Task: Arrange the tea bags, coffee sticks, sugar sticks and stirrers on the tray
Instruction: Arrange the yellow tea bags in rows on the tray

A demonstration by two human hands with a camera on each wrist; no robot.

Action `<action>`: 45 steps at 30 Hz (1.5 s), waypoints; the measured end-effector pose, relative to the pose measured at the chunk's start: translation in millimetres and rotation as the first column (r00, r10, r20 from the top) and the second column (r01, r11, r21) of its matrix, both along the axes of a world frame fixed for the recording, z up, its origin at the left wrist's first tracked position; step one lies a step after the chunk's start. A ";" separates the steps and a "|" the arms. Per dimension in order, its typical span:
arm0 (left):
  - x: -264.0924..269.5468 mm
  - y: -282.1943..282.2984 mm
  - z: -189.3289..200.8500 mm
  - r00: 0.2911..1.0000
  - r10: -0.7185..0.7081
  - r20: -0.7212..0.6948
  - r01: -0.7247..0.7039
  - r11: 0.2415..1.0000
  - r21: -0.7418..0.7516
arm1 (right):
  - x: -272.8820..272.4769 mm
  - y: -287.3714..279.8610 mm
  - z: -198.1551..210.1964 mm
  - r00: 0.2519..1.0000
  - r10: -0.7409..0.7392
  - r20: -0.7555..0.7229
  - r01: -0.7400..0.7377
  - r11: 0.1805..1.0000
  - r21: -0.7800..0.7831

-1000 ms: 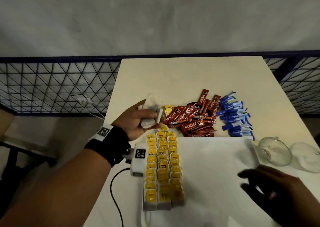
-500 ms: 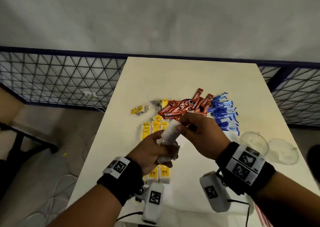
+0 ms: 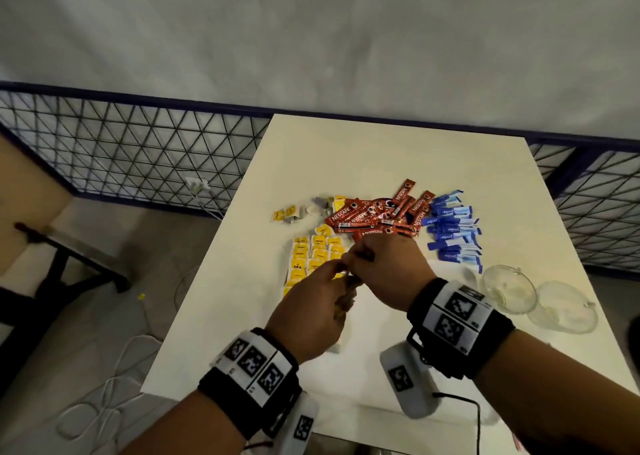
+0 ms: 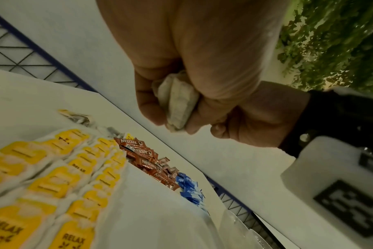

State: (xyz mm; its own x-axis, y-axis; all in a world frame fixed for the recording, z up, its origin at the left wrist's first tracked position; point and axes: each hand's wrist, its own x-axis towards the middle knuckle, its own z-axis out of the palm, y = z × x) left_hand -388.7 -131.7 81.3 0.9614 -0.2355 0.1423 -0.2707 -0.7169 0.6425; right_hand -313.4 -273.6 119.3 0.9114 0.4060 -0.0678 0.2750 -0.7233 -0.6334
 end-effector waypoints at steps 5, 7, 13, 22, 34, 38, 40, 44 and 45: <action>-3.5 13.1 2.7 0.998 0.050 -0.032 -0.054 0.983 -0.178 | -2.9 -6.5 -1.2 0.999 0.027 0.040 -0.031 0.993 0.111; -4.7 21.5 2.5 0.998 0.016 -0.060 -0.029 0.973 -0.227 | -5.3 -7.4 -3.0 0.997 0.074 -0.021 -0.072 0.993 0.098; -19.5 41.2 -15.6 0.956 -0.031 -0.291 -0.041 0.971 -0.238 | -18.7 1.5 -28.2 0.970 0.112 -0.217 -0.114 0.994 0.003; -53.3 82.7 -60.9 0.859 0.087 -0.505 -0.174 0.976 -0.129 | -58.7 5.8 -100.4 0.902 0.062 -0.428 -0.123 0.986 -0.116; -58.5 93.3 -65.1 0.877 0.081 -0.473 -0.172 0.973 -0.152 | -73.5 15.9 -129.7 0.946 -0.025 -0.322 -0.026 0.988 -0.152; -60.7 95.7 -66.5 0.869 0.088 -0.487 -0.192 0.966 -0.170 | -71.1 18.4 -133.0 0.959 -0.047 -0.278 0.002 0.987 -0.161; -61.8 95.2 -66.3 0.858 0.090 -0.506 -0.214 0.958 -0.193 | -70.2 19.7 -134.0 0.961 -0.072 -0.268 0.017 0.980 -0.199; -61.4 91.5 -67.0 0.774 0.042 -0.631 -0.364 0.846 -0.389 | -68.5 19.7 -134.3 0.962 -0.085 -0.259 0.020 0.970 -0.244; -60.2 91.3 -67.2 0.757 0.029 -0.653 -0.410 0.800 -0.439 | -68.2 19.2 -133.8 0.965 -0.066 -0.254 0.000 0.967 -0.253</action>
State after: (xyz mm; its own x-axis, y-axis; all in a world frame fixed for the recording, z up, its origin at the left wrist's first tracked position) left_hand -448.9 -40.4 14.0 0.8964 -0.0753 -0.4368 0.4163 -0.1958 0.8879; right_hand -381.5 -254.4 -14.5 0.8617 0.3158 -0.3971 0.0995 -0.8726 -0.4781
